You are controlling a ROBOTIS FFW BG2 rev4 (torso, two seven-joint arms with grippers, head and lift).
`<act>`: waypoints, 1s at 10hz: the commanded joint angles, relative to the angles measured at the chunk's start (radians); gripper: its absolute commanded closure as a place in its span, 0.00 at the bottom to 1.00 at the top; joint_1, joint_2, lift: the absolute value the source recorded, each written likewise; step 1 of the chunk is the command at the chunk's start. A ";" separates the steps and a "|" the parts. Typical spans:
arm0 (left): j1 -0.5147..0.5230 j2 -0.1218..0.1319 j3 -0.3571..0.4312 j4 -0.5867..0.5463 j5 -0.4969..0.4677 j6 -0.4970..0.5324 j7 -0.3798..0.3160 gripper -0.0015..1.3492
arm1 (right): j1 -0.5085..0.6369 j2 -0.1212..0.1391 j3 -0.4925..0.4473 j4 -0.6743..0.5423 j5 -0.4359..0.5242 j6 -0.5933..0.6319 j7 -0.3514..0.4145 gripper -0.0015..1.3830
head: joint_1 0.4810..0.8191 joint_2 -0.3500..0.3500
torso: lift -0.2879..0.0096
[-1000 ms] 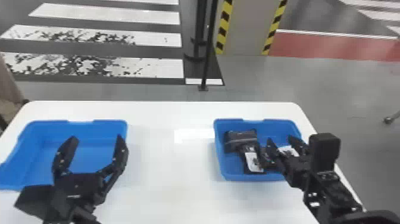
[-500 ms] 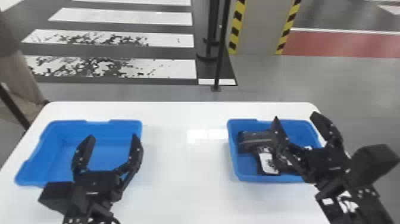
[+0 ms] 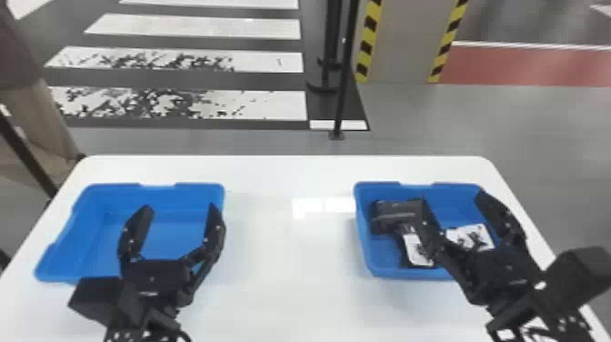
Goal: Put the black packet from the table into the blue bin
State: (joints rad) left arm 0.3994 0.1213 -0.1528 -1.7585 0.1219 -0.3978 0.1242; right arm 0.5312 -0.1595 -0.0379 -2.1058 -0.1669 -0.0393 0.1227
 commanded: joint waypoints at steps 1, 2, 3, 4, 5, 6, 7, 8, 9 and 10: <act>-0.002 0.000 -0.001 0.000 -0.006 -0.005 0.000 0.07 | 0.006 0.000 0.004 0.004 -0.019 0.000 0.002 0.14 | 0.63 0.45 | 0.60; -0.002 0.000 -0.001 0.000 -0.006 -0.005 0.000 0.07 | 0.011 0.000 0.004 0.004 -0.027 0.002 0.003 0.14 | 0.63 0.45 | 0.60; -0.002 0.000 0.001 0.000 -0.006 -0.005 0.000 0.07 | 0.016 0.002 0.008 0.004 -0.037 0.002 0.003 0.14 | 0.63 0.45 | 0.60; -0.002 0.000 0.001 0.000 -0.006 -0.005 0.000 0.07 | 0.016 0.002 0.010 0.006 -0.038 0.002 0.003 0.14 | 0.63 0.45 | 0.60; -0.004 0.000 -0.001 0.000 -0.006 -0.005 0.000 0.07 | 0.011 0.002 0.010 0.011 -0.040 0.002 0.003 0.14 | 0.63 0.45 | 0.60; -0.004 0.000 -0.001 0.000 -0.006 -0.005 0.000 0.07 | 0.009 0.002 0.014 0.011 -0.040 0.002 0.003 0.14 | 0.63 0.45 | 0.60; -0.004 0.000 -0.001 0.000 -0.006 -0.002 0.000 0.07 | 0.006 0.002 0.014 0.011 -0.042 0.002 0.003 0.14 | 0.63 0.45 | 0.60; -0.007 0.001 -0.005 0.000 -0.006 -0.002 0.000 0.07 | 0.006 0.002 0.018 0.013 -0.046 0.002 0.005 0.14 | 0.63 0.46 | 0.60; -0.009 0.001 -0.007 0.000 -0.004 -0.002 0.000 0.07 | 0.004 0.002 0.020 0.013 -0.046 0.002 0.006 0.14 | 0.63 0.46 | 0.60; -0.012 0.003 -0.011 0.000 -0.006 -0.002 0.000 0.07 | 0.001 0.002 0.020 0.011 -0.046 0.000 0.009 0.14 | 0.63 0.46 | 0.60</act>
State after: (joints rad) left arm 0.3892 0.1238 -0.1616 -1.7585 0.1157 -0.4001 0.1242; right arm 0.5337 -0.1580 -0.0183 -2.0930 -0.2133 -0.0385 0.1317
